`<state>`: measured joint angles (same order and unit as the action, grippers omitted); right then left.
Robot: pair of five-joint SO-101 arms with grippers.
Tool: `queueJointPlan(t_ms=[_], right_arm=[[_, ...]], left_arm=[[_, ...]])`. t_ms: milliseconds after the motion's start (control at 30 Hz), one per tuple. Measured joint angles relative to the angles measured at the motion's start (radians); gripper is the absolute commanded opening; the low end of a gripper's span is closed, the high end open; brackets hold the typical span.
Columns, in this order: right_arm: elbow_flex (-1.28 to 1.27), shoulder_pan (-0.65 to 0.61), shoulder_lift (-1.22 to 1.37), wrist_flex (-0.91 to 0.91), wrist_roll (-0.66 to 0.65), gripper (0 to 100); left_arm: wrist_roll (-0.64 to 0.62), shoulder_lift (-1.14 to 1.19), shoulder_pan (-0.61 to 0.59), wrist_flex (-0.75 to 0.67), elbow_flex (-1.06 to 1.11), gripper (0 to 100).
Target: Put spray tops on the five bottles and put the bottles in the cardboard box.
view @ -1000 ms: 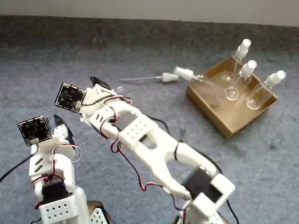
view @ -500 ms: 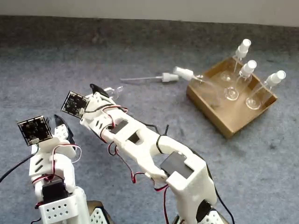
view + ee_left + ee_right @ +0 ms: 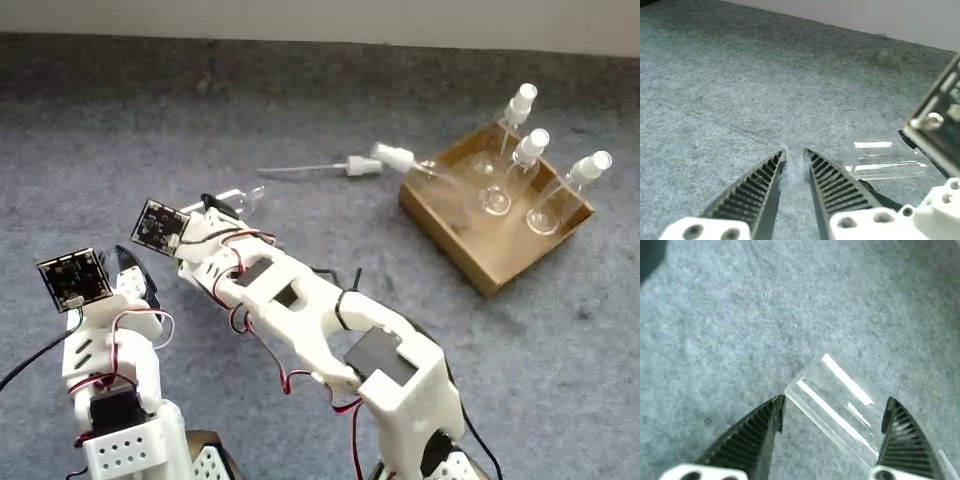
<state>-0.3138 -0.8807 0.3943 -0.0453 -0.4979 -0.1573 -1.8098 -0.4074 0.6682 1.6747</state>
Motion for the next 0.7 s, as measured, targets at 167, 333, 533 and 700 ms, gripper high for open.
queueJointPlan(t_ms=[167, 333, 533, 700], right_arm=[[-0.005, 0.003, -0.038, -0.017, 0.000, 25.9], [-0.075, 0.018, -0.120, -0.097, 0.000, 25.9], [-0.193, 0.130, -0.333, -0.147, 0.000, 26.3], [-0.255, 0.204, -0.522, -0.173, -0.063, 26.4]], left_arm=[[0.000, 0.000, 0.000, 0.000, 0.000, 1], [0.000, 0.000, 0.000, 0.000, 0.000, 1], [0.000, 0.000, 0.000, 0.000, 0.000, 1], [0.000, 0.000, 0.000, 0.000, 0.000, 1]])
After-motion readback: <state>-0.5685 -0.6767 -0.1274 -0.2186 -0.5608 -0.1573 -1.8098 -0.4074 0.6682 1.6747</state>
